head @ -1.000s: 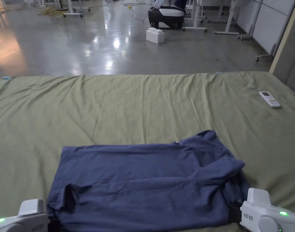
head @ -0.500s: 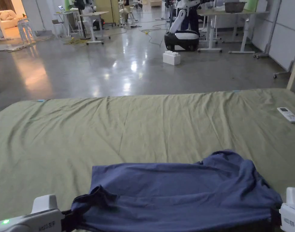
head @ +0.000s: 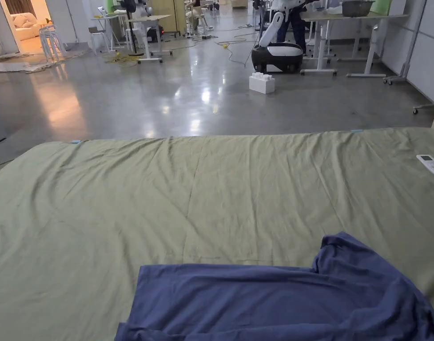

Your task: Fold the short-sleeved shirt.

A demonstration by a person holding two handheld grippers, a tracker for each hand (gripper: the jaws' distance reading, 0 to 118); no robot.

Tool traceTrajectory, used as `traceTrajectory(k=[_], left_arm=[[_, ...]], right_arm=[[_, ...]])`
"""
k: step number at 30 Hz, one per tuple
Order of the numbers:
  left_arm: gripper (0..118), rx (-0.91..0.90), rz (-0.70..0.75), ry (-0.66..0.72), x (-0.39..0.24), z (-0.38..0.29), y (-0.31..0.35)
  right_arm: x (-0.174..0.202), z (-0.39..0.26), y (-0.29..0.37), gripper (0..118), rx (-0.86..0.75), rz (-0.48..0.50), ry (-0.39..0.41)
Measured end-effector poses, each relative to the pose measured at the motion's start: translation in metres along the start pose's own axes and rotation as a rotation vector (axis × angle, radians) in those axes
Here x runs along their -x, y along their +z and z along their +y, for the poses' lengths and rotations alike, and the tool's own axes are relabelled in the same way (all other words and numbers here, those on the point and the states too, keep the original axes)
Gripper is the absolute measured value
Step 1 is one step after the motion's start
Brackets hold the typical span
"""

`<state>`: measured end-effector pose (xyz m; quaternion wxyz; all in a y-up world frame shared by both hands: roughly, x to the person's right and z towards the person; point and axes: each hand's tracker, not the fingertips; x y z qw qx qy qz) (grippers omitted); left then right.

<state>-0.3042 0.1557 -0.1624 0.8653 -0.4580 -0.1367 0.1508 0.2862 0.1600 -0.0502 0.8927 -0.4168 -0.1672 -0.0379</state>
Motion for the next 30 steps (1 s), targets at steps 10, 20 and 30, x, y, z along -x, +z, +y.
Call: traceTrajectory(k=[10, 20, 30], left_arm=[[78, -0.396, 0.180, -0.264, -0.066, 0.052, 0.091], [77, -0.918, 0.142, -0.492, -0.184, 0.028, 0.203], [5, -0.871, 0.083, -0.535, -0.211, -0.001, 0.200]], right_arm=[[-0.025, 0.046, 0.060, 79, -0.307, 0.155, -0.111], [0.022, 0.076, 0.191, 78, -0.731, 0.239, 0.107], [0.049, 0.060, 0.205, 6, -0.773, 0.331, 0.085]])
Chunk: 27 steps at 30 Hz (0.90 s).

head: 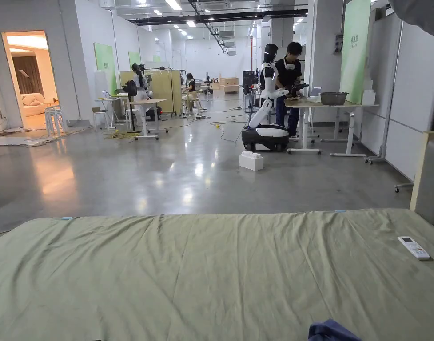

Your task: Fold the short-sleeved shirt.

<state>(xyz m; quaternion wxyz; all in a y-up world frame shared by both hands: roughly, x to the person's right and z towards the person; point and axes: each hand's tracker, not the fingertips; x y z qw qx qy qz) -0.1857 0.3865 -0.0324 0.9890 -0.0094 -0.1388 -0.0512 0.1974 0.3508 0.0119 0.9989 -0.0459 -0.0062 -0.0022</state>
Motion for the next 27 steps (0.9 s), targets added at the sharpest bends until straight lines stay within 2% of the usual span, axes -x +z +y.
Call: traceTrajectory(k=[1, 2, 4, 13, 16, 17, 21, 24, 25, 26, 27], left_arm=[[3, 0.008, -0.017, -0.001, 0.000, -0.001, -0.001], [1, 0.010, -0.004, 0.004, -0.001, -0.003, -0.002], [1, 0.018, -0.001, 0.025, 0.004, -0.008, -0.005], [1, 0.086, -0.011, 0.073, 0.017, -0.013, -0.018], [1, 0.142, -0.093, 0.234, 0.031, -0.017, -0.030], [1, 0.145, -0.100, 0.264, 0.035, -0.020, -0.037], [1, 0.250, -0.069, 0.224, 0.049, -0.042, -0.086], [4, 0.356, -0.085, 0.326, 0.068, -0.076, -0.139], [7, 0.391, -0.081, 0.346, 0.074, -0.091, -0.162], [22, 0.463, -0.077, 0.362, 0.080, -0.106, -0.187], [44, 0.546, -0.069, 0.348, 0.085, -0.122, -0.215]], right_arm=[[0.001, -0.002, -0.002, 0, 0.022, -0.003, -0.015], [0.003, -0.004, -0.003, 0, 0.035, -0.016, -0.027], [0.002, -0.001, -0.005, 0, 0.023, -0.016, 0.010], [-0.002, -0.004, -0.010, 0, 0.045, -0.007, -0.013], [-0.003, -0.013, -0.013, 0, 0.090, 0.008, -0.025], [-0.004, -0.017, -0.015, 0, 0.122, 0.021, -0.032], [-0.005, -0.037, -0.026, 0, 0.206, 0.006, -0.039], [-0.010, -0.052, -0.034, 0, 0.247, -0.006, -0.064], [-0.013, -0.057, -0.036, 0, 0.265, -0.011, -0.082], [-0.017, -0.065, -0.037, 0, 0.289, -0.019, -0.101], [-0.020, -0.071, -0.038, 0, 0.302, -0.021, -0.104]])
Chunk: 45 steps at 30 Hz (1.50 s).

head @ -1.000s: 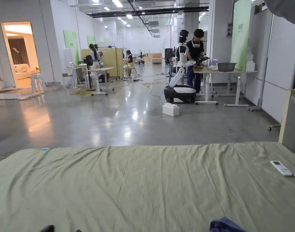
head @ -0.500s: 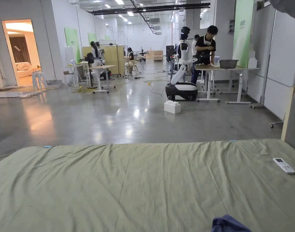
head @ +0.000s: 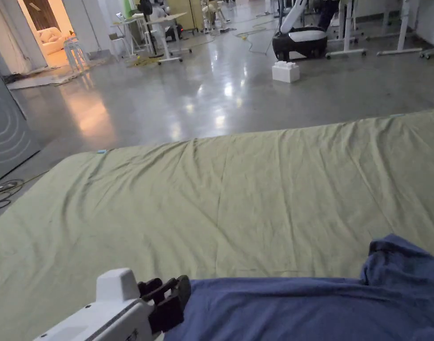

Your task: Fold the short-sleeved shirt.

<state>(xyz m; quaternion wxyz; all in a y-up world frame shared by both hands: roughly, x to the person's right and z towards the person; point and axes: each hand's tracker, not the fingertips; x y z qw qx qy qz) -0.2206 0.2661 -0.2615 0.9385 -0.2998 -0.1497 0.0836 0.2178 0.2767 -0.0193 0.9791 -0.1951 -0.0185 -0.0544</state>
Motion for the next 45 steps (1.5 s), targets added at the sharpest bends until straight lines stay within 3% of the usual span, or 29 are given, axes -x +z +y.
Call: traceTrajectory(k=[1, 2, 4, 11, 13, 15, 16, 20, 25, 26, 28, 30, 31, 32, 36, 40, 41, 43, 45], left_arm=[[67, 0.064, 0.007, -0.010, 0.009, 0.001, -0.031], [81, 0.134, 0.007, -0.017, 0.015, 0.000, -0.058], [80, 0.240, 0.061, -0.074, 0.023, -0.006, -0.104], [80, 0.266, 0.191, -0.017, 0.062, 0.003, -0.188], [73, 0.304, 0.195, 0.023, 0.071, -0.001, -0.202], [33, 0.346, 0.222, 0.027, 0.070, -0.009, -0.212], [23, 0.344, 0.225, 0.021, 0.067, -0.011, -0.214], [13, 0.356, 0.230, -0.137, 0.044, -0.017, -0.217], [11, 0.459, 0.251, -0.139, 0.043, -0.018, -0.236], [11, 0.468, 0.254, -0.142, 0.042, -0.017, -0.238], [11, 0.478, 0.258, -0.165, 0.036, -0.018, -0.235], [11, 0.461, 0.272, -0.201, 0.030, -0.020, -0.230], [11, 0.459, 0.271, -0.206, 0.030, -0.022, -0.229], [11, 0.458, 0.270, -0.203, 0.030, -0.022, -0.228], [11, 0.464, 0.267, -0.190, 0.027, -0.018, -0.226], [11, 0.474, 0.255, -0.171, 0.029, -0.015, -0.227], [11, 0.475, 0.253, -0.169, 0.032, -0.012, -0.229], [11, 0.477, 0.248, -0.176, 0.031, -0.012, -0.228], [11, 0.464, 0.236, -0.170, 0.032, -0.010, -0.229]], right_arm=[[-0.004, -0.004, -0.003, 0, 0.021, 0.001, -0.007], [-0.007, -0.009, -0.005, 0, 0.039, -0.002, -0.013], [-0.011, -0.016, -0.007, 0, 0.085, -0.023, -0.050], [-0.033, -0.032, -0.010, 0, 0.170, -0.082, -0.094], [-0.038, -0.034, -0.013, 0, 0.185, -0.101, -0.107], [-0.040, -0.034, -0.016, 0, 0.192, -0.111, -0.111], [-0.040, -0.034, -0.017, 0, 0.193, -0.114, -0.110], [-0.042, -0.031, -0.028, 0, 0.205, -0.111, -0.078], [-0.054, -0.002, -0.067, 3, 0.180, -0.075, -0.005], [-0.061, 0.008, -0.085, 15, 0.193, -0.085, -0.010], [-0.083, 0.022, -0.126, 21, 0.238, -0.116, -0.065], [-0.110, 0.028, -0.167, 75, 0.251, -0.131, -0.135], [-0.123, 0.033, -0.189, 88, 0.299, -0.134, -0.128], [-0.134, 0.037, -0.212, 89, 0.330, -0.143, -0.125], [-0.162, 0.034, -0.297, 88, 0.524, -0.204, 0.001], [-0.173, 0.015, -0.350, 87, 0.701, -0.211, 0.056], [-0.172, 0.011, -0.358, 81, 0.733, -0.211, 0.084], [-0.163, 0.006, -0.359, 50, 0.745, -0.148, 0.112], [-0.151, 0.011, -0.354, 5, 0.708, -0.163, 0.159]])
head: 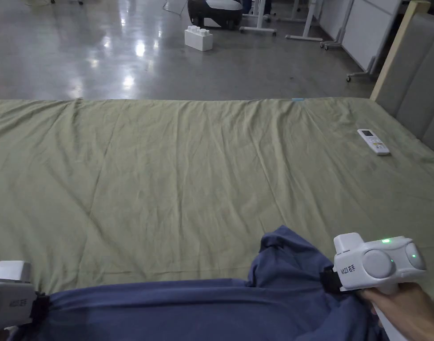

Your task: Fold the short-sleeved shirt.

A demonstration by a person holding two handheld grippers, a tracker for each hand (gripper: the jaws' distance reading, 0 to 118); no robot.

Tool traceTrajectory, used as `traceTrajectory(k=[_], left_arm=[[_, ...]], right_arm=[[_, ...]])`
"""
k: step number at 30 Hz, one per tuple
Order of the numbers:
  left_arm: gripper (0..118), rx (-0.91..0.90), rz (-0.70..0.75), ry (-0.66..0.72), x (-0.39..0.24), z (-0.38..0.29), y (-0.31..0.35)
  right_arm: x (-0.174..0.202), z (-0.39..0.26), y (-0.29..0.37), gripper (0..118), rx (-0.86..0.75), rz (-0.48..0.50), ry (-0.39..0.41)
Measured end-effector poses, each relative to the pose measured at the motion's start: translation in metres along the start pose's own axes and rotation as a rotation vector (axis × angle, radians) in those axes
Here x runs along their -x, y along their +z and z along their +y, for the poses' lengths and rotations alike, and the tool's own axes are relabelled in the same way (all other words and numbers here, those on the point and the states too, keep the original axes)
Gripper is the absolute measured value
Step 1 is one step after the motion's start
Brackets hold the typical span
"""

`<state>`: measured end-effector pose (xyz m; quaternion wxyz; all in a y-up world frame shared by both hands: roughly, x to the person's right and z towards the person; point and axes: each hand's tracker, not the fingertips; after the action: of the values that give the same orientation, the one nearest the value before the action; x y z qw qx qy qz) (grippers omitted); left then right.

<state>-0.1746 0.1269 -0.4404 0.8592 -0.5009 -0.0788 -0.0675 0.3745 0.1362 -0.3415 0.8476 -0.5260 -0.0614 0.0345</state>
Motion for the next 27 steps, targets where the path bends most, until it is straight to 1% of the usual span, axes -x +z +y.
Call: traceTrajectory(k=[1, 2, 4, 5, 6, 7, 8, 10, 11, 13, 15, 17, 20, 21, 24, 25, 27], left_arm=[[11, -0.007, -0.001, 0.005, 0.001, -0.001, 0.002], [11, -0.018, -0.011, 0.017, 0.003, -0.002, 0.004], [9, -0.058, -0.054, 0.082, 0.014, -0.003, 0.018], [9, -0.093, -0.069, 0.095, 0.017, -0.006, 0.031], [9, -0.151, -0.099, 0.105, 0.019, -0.009, 0.042], [9, -0.180, -0.109, 0.102, 0.020, -0.011, 0.053], [9, -0.169, -0.076, 0.093, 0.028, -0.018, 0.079], [9, -0.253, -0.145, 0.094, 0.036, -0.036, 0.120], [9, -0.276, -0.169, 0.091, 0.040, -0.048, 0.141], [9, -0.307, -0.188, 0.095, 0.045, -0.080, 0.171], [9, -0.304, -0.200, 0.099, 0.053, -0.117, 0.198], [9, -0.310, -0.212, 0.107, 0.055, -0.151, 0.212], [9, -0.287, -0.235, 0.147, 0.054, -0.195, 0.221], [9, -0.269, -0.235, 0.153, 0.053, -0.206, 0.219], [9, -0.224, -0.226, 0.196, 0.059, -0.237, 0.210], [9, -0.211, -0.230, 0.211, 0.060, -0.214, 0.212], [9, -0.179, -0.223, 0.199, 0.059, -0.226, 0.209]], right_arm=[[0.001, 0.001, 0.000, 2, -0.005, 0.025, -0.005], [0.004, 0.001, 0.002, 2, -0.002, 0.039, 0.001], [0.004, 0.000, 0.011, 2, -0.010, 0.029, 0.015], [0.002, -0.001, 0.020, 2, -0.040, 0.033, 0.008], [-0.001, -0.004, 0.036, 2, -0.096, 0.030, -0.022], [-0.004, -0.008, 0.050, 2, -0.138, 0.067, -0.048], [-0.008, -0.016, 0.069, 2, -0.190, 0.092, -0.080], [-0.015, -0.037, 0.106, 2, -0.267, 0.126, -0.146], [-0.018, -0.051, 0.127, 2, -0.292, 0.148, -0.161], [-0.022, -0.083, 0.158, 2, -0.346, 0.146, -0.194], [-0.015, -0.124, 0.192, 2, -0.378, 0.138, -0.217], [-0.013, -0.161, 0.209, 2, -0.372, 0.138, -0.218], [-0.002, -0.209, 0.218, 2, -0.368, 0.125, -0.242], [0.002, -0.223, 0.218, 2, -0.366, 0.113, -0.262], [0.012, -0.250, 0.206, 2, -0.317, 0.128, -0.329], [0.015, -0.256, 0.202, 2, -0.304, 0.129, -0.336], [0.014, -0.263, 0.188, 2, -0.266, 0.120, -0.343]])
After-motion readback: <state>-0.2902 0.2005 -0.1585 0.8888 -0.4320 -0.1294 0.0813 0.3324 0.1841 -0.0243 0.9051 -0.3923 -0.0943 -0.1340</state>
